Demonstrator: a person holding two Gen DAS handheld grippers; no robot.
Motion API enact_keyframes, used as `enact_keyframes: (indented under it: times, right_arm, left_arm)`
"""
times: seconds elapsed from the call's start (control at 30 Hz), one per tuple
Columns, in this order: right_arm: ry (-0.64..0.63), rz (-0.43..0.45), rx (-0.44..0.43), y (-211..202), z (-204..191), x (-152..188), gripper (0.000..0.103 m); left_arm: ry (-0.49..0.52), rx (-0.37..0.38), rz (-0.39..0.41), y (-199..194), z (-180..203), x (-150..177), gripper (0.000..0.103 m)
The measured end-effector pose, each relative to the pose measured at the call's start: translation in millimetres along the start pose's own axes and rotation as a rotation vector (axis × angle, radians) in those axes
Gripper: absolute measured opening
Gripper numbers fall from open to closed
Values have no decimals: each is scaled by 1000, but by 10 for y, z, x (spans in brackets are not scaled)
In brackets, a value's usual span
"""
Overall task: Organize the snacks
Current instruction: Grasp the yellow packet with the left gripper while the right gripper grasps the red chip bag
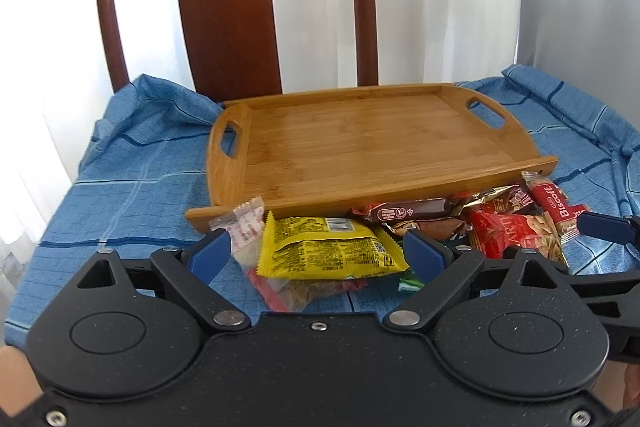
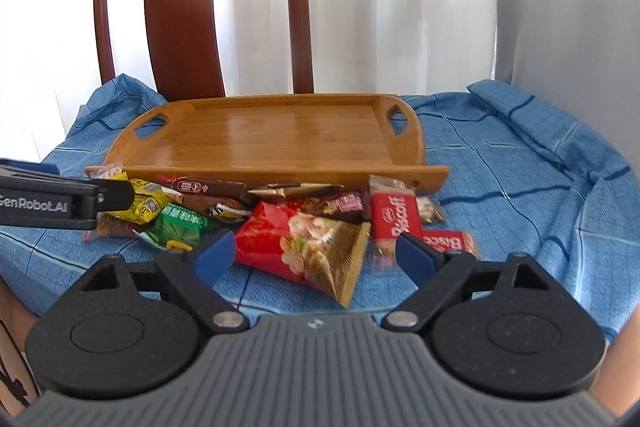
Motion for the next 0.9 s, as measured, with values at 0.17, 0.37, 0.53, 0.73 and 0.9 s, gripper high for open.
enact_keyframes:
  times: [0.17, 0.37, 0.53, 0.73, 0.9]
  right_arm:
    - [3, -11, -13, 102, -38, 27, 94]
    - [-9, -23, -31, 188, -73, 45, 93]
    - [-19, -14, -38, 205, -109, 43, 88]
    - [-44, -18, -41, 233, -144, 44, 80]
    - [-35, -17, -47, 218, -126, 34, 76]
  left_arm:
    - [-2, 0, -29, 144, 49, 0, 93]
    - [-1, 12, -60, 257, 53, 63, 74]
    - [14, 17, -48, 253, 70, 99, 83]
    - [0, 20, -87, 346, 70, 166, 80]
    - [30, 5, -49, 264, 105, 147, 52]
Point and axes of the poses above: each gripper's, at about its wrist camera, not at the fingertips, and y roughly the way its jaws point, z to its right, x to its underside, the point moved 5 cm from there along y, roughly the way its jaws point, and after that the axes turned 14 degrees about -x, right-handed, at the moved point
